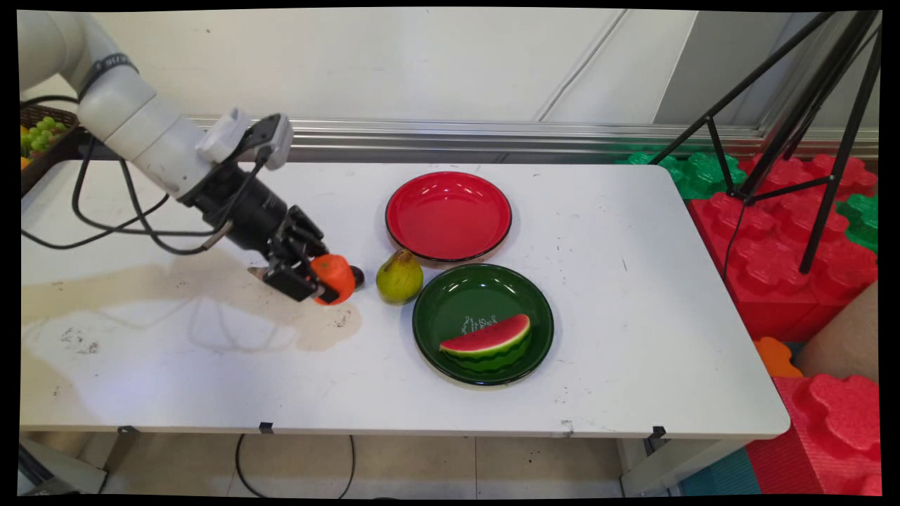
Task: Place the picked object on the table
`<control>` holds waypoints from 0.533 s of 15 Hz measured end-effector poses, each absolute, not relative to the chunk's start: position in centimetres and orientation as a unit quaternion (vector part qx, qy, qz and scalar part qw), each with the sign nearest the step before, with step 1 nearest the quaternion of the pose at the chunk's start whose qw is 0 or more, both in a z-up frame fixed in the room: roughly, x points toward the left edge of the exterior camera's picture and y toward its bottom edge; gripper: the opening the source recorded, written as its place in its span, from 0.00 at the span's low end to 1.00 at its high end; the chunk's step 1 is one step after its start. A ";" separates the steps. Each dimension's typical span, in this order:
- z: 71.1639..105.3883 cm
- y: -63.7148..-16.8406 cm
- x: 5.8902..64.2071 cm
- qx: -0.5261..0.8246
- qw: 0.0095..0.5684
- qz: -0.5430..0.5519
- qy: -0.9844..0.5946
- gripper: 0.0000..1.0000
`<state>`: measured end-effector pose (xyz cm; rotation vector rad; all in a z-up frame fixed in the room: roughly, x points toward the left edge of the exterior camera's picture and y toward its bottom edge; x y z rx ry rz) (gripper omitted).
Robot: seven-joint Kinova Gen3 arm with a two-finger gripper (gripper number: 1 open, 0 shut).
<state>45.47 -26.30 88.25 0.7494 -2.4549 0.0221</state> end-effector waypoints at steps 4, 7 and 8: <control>85.9 -26.0 46.4 0.294 0.263 0.007 -0.919 0.00; 84.2 -26.2 46.8 0.305 0.253 0.007 -0.918 0.00; 83.6 -26.3 46.9 0.308 0.249 0.007 -0.918 0.00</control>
